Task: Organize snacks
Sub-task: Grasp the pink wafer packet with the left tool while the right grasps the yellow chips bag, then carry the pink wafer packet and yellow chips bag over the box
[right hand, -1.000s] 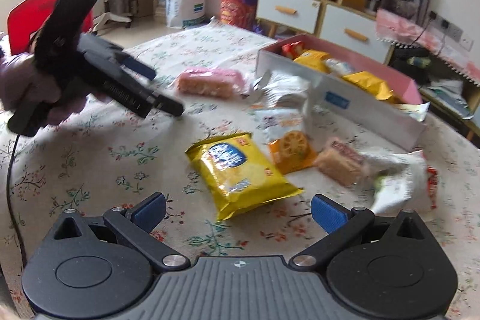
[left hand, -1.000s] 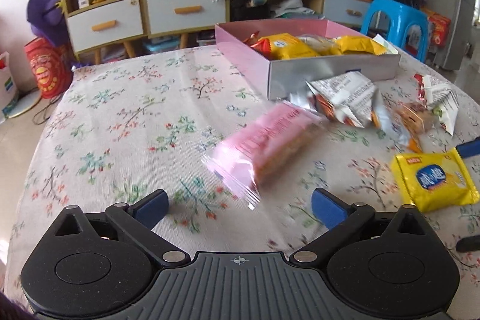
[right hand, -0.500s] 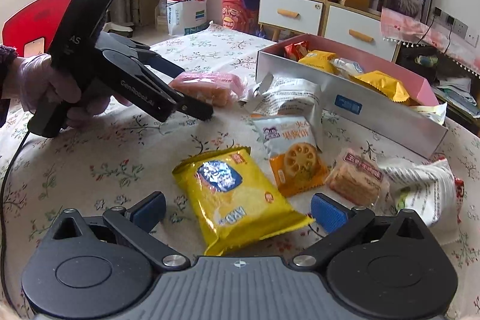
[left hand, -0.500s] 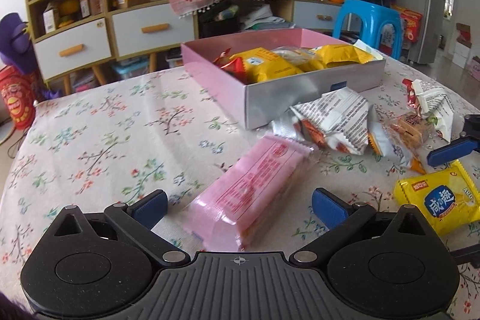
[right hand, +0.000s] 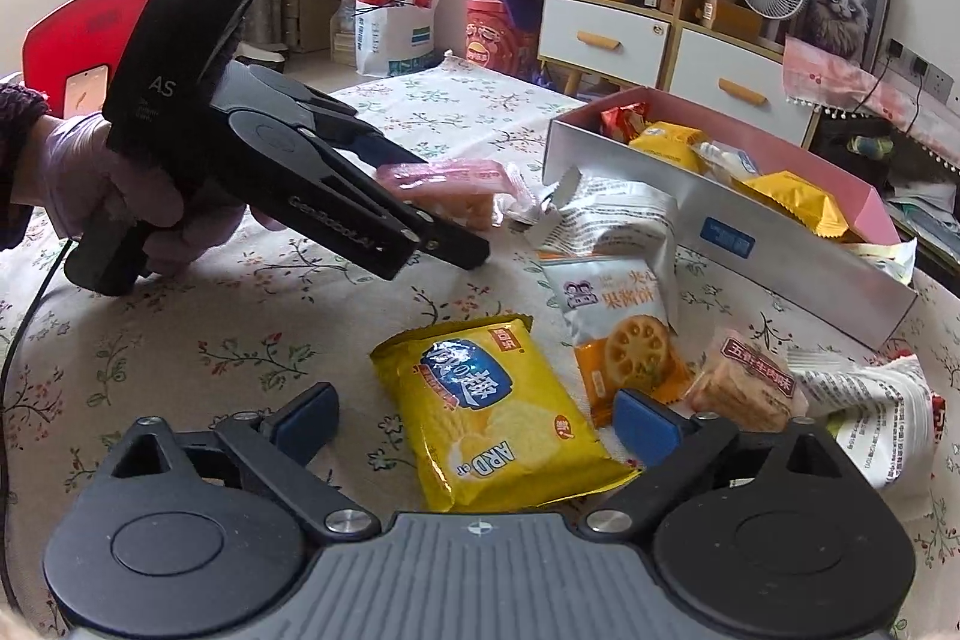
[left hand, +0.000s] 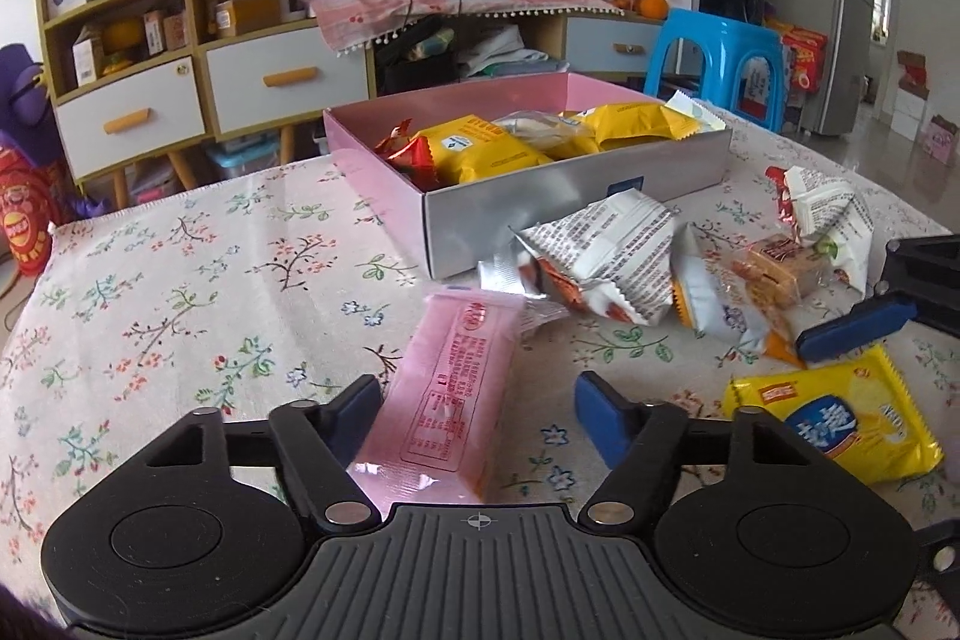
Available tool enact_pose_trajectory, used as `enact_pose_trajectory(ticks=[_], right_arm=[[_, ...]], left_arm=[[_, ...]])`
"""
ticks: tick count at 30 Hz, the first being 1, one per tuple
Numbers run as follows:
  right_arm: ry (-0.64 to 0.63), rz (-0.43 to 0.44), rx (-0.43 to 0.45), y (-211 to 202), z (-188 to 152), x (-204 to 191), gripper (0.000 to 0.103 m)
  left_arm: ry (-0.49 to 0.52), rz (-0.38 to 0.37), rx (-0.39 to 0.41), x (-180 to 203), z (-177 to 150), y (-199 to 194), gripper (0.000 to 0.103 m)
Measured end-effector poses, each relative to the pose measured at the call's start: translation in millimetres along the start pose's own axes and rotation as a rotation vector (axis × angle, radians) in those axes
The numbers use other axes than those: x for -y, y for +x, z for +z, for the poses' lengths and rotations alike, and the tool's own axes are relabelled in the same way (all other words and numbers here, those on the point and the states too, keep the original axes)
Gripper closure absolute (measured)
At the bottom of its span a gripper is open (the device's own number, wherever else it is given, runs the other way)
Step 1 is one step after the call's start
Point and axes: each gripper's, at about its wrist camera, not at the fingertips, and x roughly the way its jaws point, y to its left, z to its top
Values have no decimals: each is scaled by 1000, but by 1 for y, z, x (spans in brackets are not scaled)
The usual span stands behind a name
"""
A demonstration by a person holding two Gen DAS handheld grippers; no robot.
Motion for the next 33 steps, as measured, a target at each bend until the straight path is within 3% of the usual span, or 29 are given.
enact_pose_trajectory(ticks=[4, 6, 10, 12, 17, 33], right_arm=[[-23, 6, 6, -3, 2, -6, 28], [-38, 14, 9, -5, 2, -9, 39], [-51, 30, 10, -7, 3, -14, 51], [-61, 36, 12, -7, 4, -15, 63], [-80, 36, 13, -7, 5, -18, 63], [-91, 10, 48, -10, 18, -17, 63]], left_arm=[[-8, 10, 5, 6, 0, -2, 48], [-18, 16, 6, 8, 0, -2, 53], [-36, 37, 7, 10, 0, -3, 63], [-46, 47, 7, 11, 0, -4, 67], [-70, 62, 6, 12, 0, -6, 73], [-118, 85, 23, 10, 8, -20, 74]])
